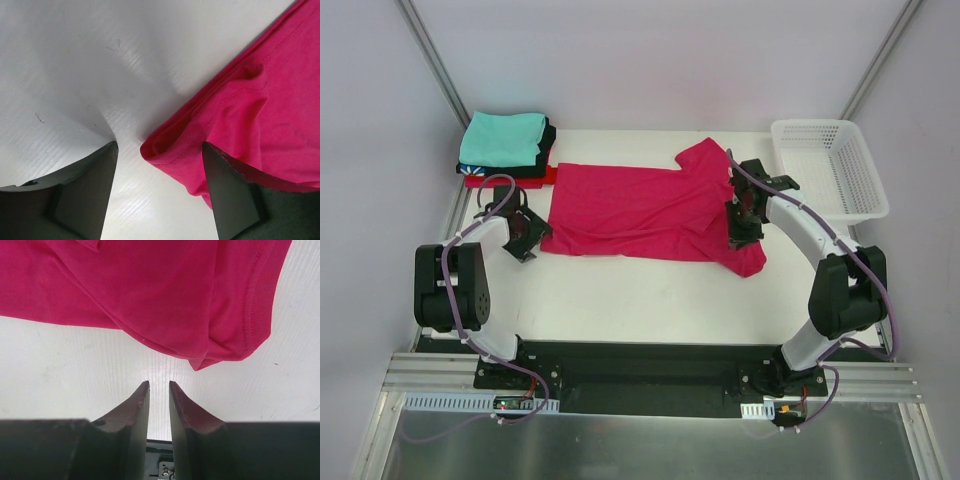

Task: Fold and stack the t-shirts

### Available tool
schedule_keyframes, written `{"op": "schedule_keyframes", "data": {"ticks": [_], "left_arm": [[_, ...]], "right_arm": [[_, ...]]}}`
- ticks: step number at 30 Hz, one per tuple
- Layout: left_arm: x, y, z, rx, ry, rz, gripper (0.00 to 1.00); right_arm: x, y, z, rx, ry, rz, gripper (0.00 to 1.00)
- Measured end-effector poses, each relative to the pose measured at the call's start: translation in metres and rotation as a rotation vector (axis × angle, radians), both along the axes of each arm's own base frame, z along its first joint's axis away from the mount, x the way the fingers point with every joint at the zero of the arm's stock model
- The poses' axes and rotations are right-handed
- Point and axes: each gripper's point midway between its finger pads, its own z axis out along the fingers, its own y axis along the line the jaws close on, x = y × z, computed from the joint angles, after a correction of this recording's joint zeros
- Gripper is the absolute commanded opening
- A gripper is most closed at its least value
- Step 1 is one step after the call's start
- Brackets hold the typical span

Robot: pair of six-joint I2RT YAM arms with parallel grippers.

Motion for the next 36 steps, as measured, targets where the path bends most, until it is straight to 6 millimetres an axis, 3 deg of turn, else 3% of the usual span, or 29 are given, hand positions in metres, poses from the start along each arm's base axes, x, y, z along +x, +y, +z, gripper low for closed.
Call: {"op": "schedule_keyframes", "data": {"ticks": [4,10,13,16,18,21,23,27,36], "left_arm": [[0.003,-0.001,-0.002,-0.009,-0.015,0.014,0.46],[0.005,-0.004,-0.005,-0.031,-0.032,0.015,0.39],[0.007,-0.005,-0.005,-0.037,-0.045,0.014,0.32],[0.008,-0.007,-0.007,-0.049,-0.051,0.021,0.19],[0.010,-0.009,-0.009,-0.059,-0.053,0.021,0.07],[0.011,-0.013,-0.010,-0.065,-0.058,0.013,0.00],[0.013,-0.014,-0.010,-0.067,-0.063,0.010,0.00],[0.013,-0.014,-0.011,-0.068,-0.064,0.009,0.00],[0.014,-0.015,-0.010,-0.072,-0.072,0.004,0.00]], "right_arm": [[0.000,0.000,0.005,0.008,-0.016,0.002,0.25],[-0.001,0.001,0.006,0.014,-0.017,0.006,0.25],[-0.003,0.001,0.004,0.011,-0.009,0.006,0.25],[-0.007,-0.001,0.000,0.007,0.002,0.006,0.25],[-0.010,-0.002,-0.004,0.005,0.012,0.005,0.30],[-0.018,-0.005,-0.014,0.008,0.016,-0.006,0.41],[-0.026,-0.009,-0.020,0.008,0.023,-0.022,0.46],[-0.034,-0.016,-0.027,0.019,0.025,-0.063,0.48],[-0.017,-0.032,-0.031,0.062,-0.014,-0.147,0.47]]}}
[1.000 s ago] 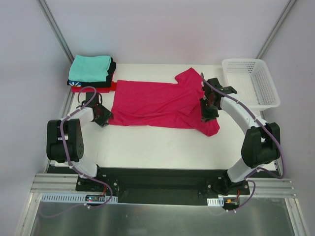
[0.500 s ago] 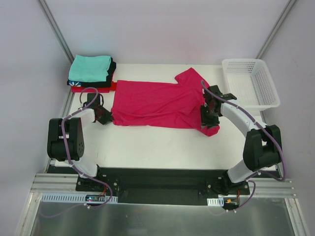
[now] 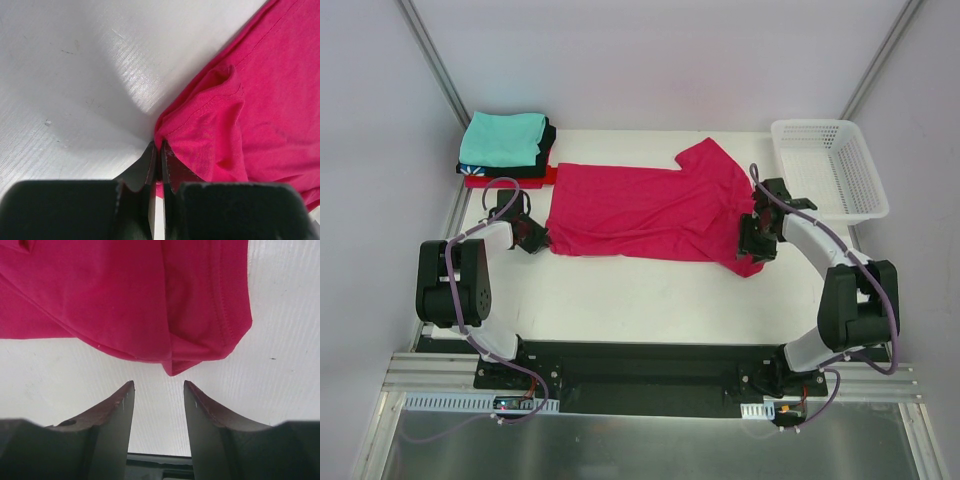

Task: Fold and stack the t-shirts

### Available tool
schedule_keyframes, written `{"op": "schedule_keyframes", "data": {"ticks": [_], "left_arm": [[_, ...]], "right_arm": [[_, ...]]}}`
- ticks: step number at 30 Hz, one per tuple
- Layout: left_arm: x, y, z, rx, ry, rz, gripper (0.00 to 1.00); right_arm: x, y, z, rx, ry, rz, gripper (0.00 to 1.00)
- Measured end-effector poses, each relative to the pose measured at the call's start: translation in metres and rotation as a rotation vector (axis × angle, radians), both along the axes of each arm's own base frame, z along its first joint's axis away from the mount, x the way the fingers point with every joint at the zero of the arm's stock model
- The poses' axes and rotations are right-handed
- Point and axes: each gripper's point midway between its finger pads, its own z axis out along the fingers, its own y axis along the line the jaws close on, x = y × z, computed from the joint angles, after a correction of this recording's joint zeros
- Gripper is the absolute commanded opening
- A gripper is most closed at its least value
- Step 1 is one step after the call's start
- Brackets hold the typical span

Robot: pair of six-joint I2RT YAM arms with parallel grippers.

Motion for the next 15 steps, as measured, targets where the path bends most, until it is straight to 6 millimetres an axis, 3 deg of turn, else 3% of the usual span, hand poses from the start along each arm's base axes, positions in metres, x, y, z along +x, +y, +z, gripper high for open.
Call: {"op": "schedule_keyframes", "data": {"ticks": [8,9,13,15], "left_arm": [[0.000,-0.002,0.001,-0.006,-0.004,-0.009,0.00],[0.000,-0.002,0.001,-0.006,-0.004,-0.009,0.00],[0.000,-0.002,0.001,-0.006,-0.004,-0.010,0.00],[0.000,-0.002,0.001,-0.005,-0.004,-0.012,0.00]], "right_arm": [[0.011,-0.004,-0.020,0.041,0.047,-0.023,0.41],[0.012,-0.003,-0.023,0.046,0.055,-0.022,0.38],[0.018,0.000,-0.031,0.059,0.073,-0.016,0.07],[0.021,0.001,-0.034,0.063,0.081,-0.015,0.01]]}}
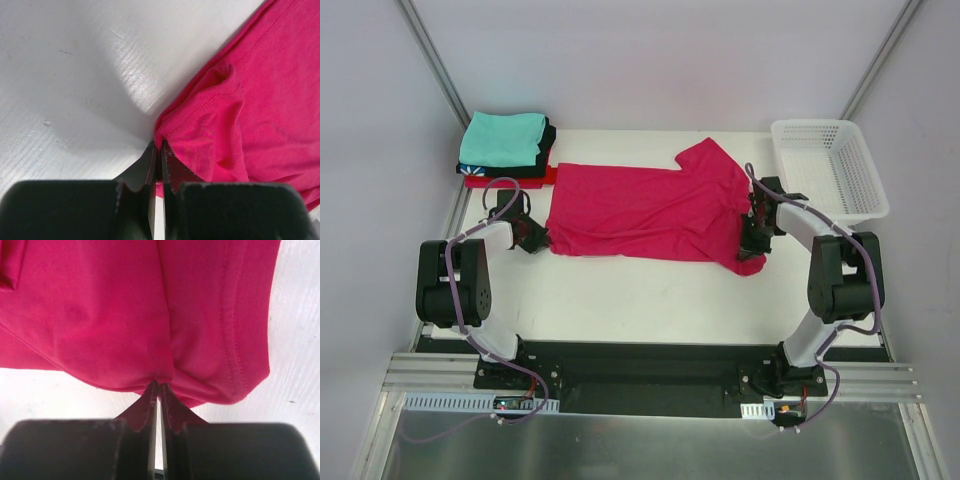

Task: Fold and stack the t-shirts

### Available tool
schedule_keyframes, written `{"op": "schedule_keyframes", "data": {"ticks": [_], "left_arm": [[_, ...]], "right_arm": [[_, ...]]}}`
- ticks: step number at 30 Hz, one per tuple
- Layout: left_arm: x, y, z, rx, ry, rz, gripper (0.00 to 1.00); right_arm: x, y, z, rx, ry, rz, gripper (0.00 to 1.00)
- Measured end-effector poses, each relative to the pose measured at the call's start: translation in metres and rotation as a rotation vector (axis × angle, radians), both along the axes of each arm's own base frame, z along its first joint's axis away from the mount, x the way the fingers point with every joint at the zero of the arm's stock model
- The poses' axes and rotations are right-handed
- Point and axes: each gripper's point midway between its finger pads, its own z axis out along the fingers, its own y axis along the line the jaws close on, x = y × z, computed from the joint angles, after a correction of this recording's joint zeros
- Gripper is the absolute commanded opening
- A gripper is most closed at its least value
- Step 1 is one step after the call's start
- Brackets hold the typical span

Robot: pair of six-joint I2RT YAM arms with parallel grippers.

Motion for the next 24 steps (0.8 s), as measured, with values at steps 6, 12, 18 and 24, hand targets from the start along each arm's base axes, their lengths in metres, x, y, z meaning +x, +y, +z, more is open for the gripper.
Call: {"op": "schedule_keyframes", "data": {"ticks": [6,12,18,24], "left_arm": [[-0.004,0.000,0.000,0.006,0.009,-0.010,0.00],[-0.018,0.001,0.002,0.019,0.031,-0.025,0.00],[-0.031,0.006,0.009,0.029,0.037,-0.024,0.00],[-0.037,0.010,0.016,0.036,0.029,-0.020,0.00]], "right_arm": [[0.007,-0.001,-0.007,-0.004,0.017,-0.004,0.01],[0.020,-0.011,-0.002,-0.037,0.001,-0.021,0.01],[0.031,-0.022,-0.004,-0.095,-0.005,-0.025,0.01],[0.029,-0.032,-0.012,-0.146,0.023,-0.024,0.01]]}}
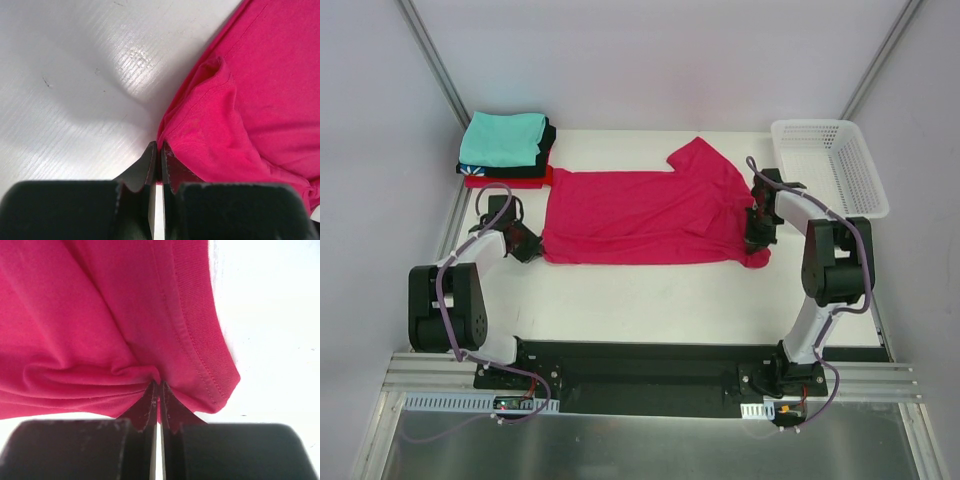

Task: Fold and stack the t-shirts

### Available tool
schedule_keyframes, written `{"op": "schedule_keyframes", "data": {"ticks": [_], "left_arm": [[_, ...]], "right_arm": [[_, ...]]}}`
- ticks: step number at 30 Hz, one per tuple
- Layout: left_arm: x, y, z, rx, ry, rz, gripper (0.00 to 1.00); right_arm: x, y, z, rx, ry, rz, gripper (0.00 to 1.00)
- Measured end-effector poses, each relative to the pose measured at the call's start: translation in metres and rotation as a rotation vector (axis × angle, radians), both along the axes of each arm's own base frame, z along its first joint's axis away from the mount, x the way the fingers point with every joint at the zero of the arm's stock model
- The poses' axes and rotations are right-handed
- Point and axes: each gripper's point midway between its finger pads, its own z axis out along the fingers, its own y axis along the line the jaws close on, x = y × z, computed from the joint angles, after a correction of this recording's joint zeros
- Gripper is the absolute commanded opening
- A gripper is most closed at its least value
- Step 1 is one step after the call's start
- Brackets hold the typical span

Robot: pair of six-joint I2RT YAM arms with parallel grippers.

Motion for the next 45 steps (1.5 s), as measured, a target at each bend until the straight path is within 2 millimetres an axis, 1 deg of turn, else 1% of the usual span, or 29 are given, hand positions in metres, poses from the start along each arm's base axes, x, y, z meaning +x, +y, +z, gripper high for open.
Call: {"op": "schedule_keyframes", "data": {"ticks": [4,6,14,17,22,26,32,35,36,37,38,39,42,43,44,45], "left_arm": [[-0.002,0.003,0.004,0.004,-0.007,0.000,0.00],[-0.004,0.005,0.005,0.003,-0.010,0.001,0.00],[-0.010,0.012,0.004,0.001,0.002,0.016,0.00],[-0.011,0.015,0.004,0.002,0.004,0.018,0.00],[-0.012,0.016,0.004,0.000,0.008,0.019,0.00],[-0.013,0.019,0.003,-0.010,0.008,0.026,0.00],[-0.018,0.020,-0.001,-0.015,0.026,0.026,0.00],[-0.019,0.020,-0.001,-0.012,0.026,0.021,0.00],[-0.019,0.020,-0.001,-0.012,0.025,0.020,0.00],[-0.019,0.020,-0.001,-0.012,0.025,0.018,0.00],[-0.019,0.020,-0.001,-0.012,0.025,0.017,0.00],[-0.019,0.020,-0.001,-0.012,0.026,0.017,0.00],[-0.019,0.020,-0.001,-0.011,0.026,0.016,0.00],[-0.019,0.020,-0.001,-0.010,0.026,0.017,0.00],[-0.019,0.021,-0.002,-0.008,0.026,0.019,0.00],[-0.019,0.022,-0.001,-0.008,0.026,0.021,0.00]], "right_arm": [[0.005,-0.004,0.000,-0.022,0.014,0.000,0.01],[0.011,-0.005,0.001,-0.031,0.016,0.004,0.01],[0.049,-0.008,0.006,-0.055,0.009,0.020,0.01],[0.061,-0.008,0.005,-0.057,0.013,0.026,0.01],[0.067,-0.009,0.001,-0.059,0.037,0.034,0.01],[0.069,-0.010,0.002,-0.060,0.048,0.036,0.01],[0.080,-0.012,0.005,-0.060,0.041,0.036,0.01],[0.083,-0.014,0.009,-0.060,0.035,0.031,0.01],[0.084,-0.015,0.010,-0.059,0.031,0.029,0.02],[0.085,-0.015,0.011,-0.059,0.030,0.026,0.06],[0.085,-0.016,0.011,-0.058,0.030,0.025,0.12],[0.085,-0.017,0.011,-0.056,0.031,0.022,0.22],[0.084,-0.019,0.010,-0.050,0.037,0.017,0.26],[0.084,-0.019,0.010,-0.048,0.037,0.015,0.28],[0.084,-0.020,0.010,-0.046,0.038,0.012,0.32],[0.084,-0.021,0.010,-0.043,0.038,0.010,0.33]]}}
